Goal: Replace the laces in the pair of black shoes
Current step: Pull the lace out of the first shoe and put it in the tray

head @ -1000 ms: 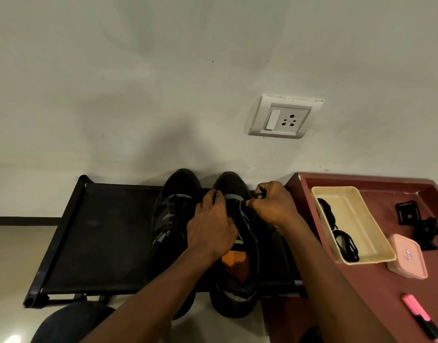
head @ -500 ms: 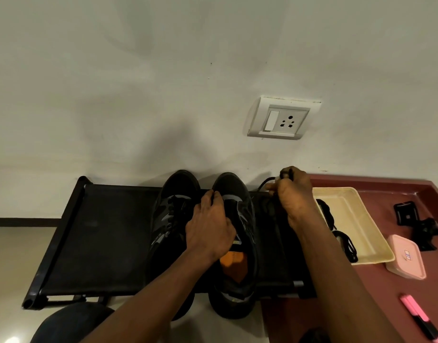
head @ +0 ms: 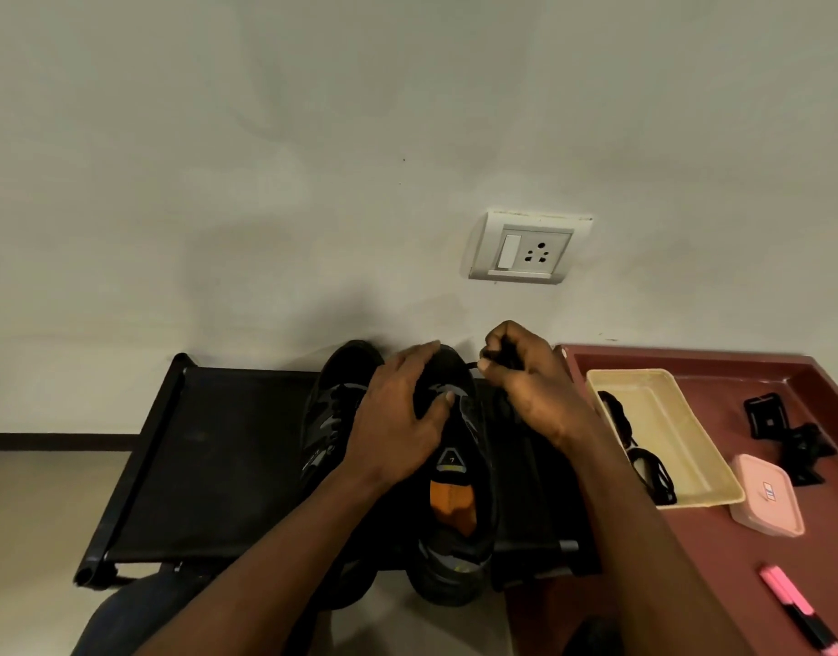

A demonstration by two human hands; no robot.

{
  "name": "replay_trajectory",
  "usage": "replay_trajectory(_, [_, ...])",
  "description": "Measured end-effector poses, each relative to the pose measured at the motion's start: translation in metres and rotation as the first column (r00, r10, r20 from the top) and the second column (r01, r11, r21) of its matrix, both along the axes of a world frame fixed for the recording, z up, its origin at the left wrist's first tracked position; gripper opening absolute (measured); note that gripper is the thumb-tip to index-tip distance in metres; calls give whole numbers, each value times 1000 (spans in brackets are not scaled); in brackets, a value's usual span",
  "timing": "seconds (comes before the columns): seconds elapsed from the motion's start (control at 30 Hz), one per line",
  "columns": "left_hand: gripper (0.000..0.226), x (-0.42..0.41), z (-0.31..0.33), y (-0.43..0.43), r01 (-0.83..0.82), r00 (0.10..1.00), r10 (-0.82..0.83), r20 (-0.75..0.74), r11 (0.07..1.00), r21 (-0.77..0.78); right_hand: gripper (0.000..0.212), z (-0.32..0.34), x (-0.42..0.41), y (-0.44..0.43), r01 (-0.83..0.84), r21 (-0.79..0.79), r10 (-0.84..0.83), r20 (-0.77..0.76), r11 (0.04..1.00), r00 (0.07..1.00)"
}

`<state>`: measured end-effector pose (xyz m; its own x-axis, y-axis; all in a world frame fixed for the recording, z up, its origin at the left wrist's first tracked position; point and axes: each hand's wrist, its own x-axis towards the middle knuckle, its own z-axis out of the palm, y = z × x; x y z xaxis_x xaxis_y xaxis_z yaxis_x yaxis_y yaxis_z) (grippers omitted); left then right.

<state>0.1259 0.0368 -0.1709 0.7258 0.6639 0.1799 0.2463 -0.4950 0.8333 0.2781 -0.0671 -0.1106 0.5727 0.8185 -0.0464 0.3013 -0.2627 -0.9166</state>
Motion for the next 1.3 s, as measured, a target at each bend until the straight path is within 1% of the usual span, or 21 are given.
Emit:
replay_trajectory(0.1, [37,-4,8,-2,23,995,-17,99,998,-54,28,2,-13,-2,-42,5,42,36,999,999])
replay_trajectory(0.23, [14,-11,16,-10,48,988,-12,151,971,-233,35,-3,-25,-5,-36,16,35,69,999,997])
replay_trajectory(0.3, [12,-17,21,-13,15,982,54,183,934,-356,32,-7,-33,-6,46,15,-48,179,999,983])
replay_trajectory(0.37, [9,-25,26,-16,-9,971,124,203,872,-489,29,-8,-43,-8,190,-3,-173,395,982,902])
replay_trajectory(0.4, [9,-28,28,-17,-21,964,160,213,844,-537,29,-7,-48,-10,273,31,-257,455,962,853])
replay_trajectory(0.43, [9,-32,30,-19,-41,954,201,223,823,-566,25,-3,-55,-12,346,82,-344,459,934,819])
replay_trajectory(0.5, [9,-39,34,-20,-96,932,278,234,810,-579,11,4,-68,-17,428,115,-439,371,896,819])
replay_trajectory(0.53, [8,-42,36,-21,-112,925,293,242,818,-564,16,7,-74,-19,429,69,-429,288,901,856])
replay_trajectory(0.6, [5,-48,40,-25,-94,931,254,263,862,-498,32,9,-87,-22,370,-81,-370,14,926,929])
replay_trajectory(0.63, [6,-51,40,-29,-70,940,208,269,893,-445,37,9,-92,-23,323,-132,-342,-163,937,926])
replay_trajectory(0.7, [9,-58,41,-39,-11,961,91,262,956,-293,39,10,-100,-27,246,-140,-283,-487,959,826])
replay_trajectory(0.77, [11,-64,41,-47,58,975,-24,222,987,-151,33,10,-104,-32,236,-81,-226,-681,968,696])
replay_trajectory(0.83, [10,-69,41,-53,89,979,-79,191,995,-48,28,9,-108,-37,247,-51,-213,-690,968,692])
replay_trajectory(0.9, [13,-72,41,-56,31,976,-36,216,999,30,28,11,-110,-43,249,-49,-231,-577,967,784])
replay_trajectory(0.97, [31,-72,43,-56,-31,965,35,261,999,-19,29,18,-108,-52,215,-70,-222,-465,974,857])
replay_trajectory(1.0, [41,-71,45,-55,7,961,27,276,992,-123,29,23,-106,-56,162,-78,-179,-469,984,865])
replay_trajectory(1.03, [47,-70,47,-55,90,952,-9,305,963,-253,30,29,-104,-61,91,-70,-115,-519,993,847])
replay_trajectory(1.1, [46,-68,49,-59,270,911,-83,403,860,-434,29,39,-103,-67,-32,24,40,-670,999,741])
replay_trajectory(1.2, [31,-62,45,-71,390,868,-113,484,759,-521,21,49,-101,-69,-30,241,217,-806,970,551])
replay_trajectory(1.23, [31,-60,42,-75,379,875,-106,473,757,-533,20,50,-101,-70,15,299,252,-832,954,494])
replay_trajectory(1.3, [30,-57,36,-78,321,900,-114,421,827,-462,22,50,-96,-68,158,380,282,-856,911,433])
